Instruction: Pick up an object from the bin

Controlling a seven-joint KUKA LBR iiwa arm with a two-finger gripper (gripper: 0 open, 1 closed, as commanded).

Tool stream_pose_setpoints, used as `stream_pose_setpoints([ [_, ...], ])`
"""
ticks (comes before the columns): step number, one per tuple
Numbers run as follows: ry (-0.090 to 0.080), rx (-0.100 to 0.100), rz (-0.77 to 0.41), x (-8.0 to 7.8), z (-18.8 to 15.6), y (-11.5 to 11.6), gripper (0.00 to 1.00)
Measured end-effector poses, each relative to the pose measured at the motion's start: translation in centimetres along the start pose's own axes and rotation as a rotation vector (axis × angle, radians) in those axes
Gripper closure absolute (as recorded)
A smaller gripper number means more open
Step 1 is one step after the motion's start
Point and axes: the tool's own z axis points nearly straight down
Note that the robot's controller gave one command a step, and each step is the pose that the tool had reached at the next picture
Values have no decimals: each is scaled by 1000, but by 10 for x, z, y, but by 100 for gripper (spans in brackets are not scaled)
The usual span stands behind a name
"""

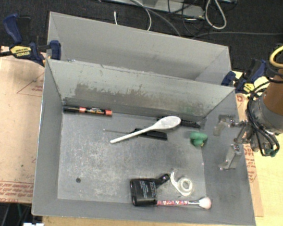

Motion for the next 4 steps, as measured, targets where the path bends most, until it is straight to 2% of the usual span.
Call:
stream_pose_setpoints([
  [1,1,-1,59,57,157,53,0],
  [2,-14,4,-178,64,79,72,0],
  [3,6,-2,30,62,153,59,0],
  [4,-28,2,43,74,157,55,0],
])
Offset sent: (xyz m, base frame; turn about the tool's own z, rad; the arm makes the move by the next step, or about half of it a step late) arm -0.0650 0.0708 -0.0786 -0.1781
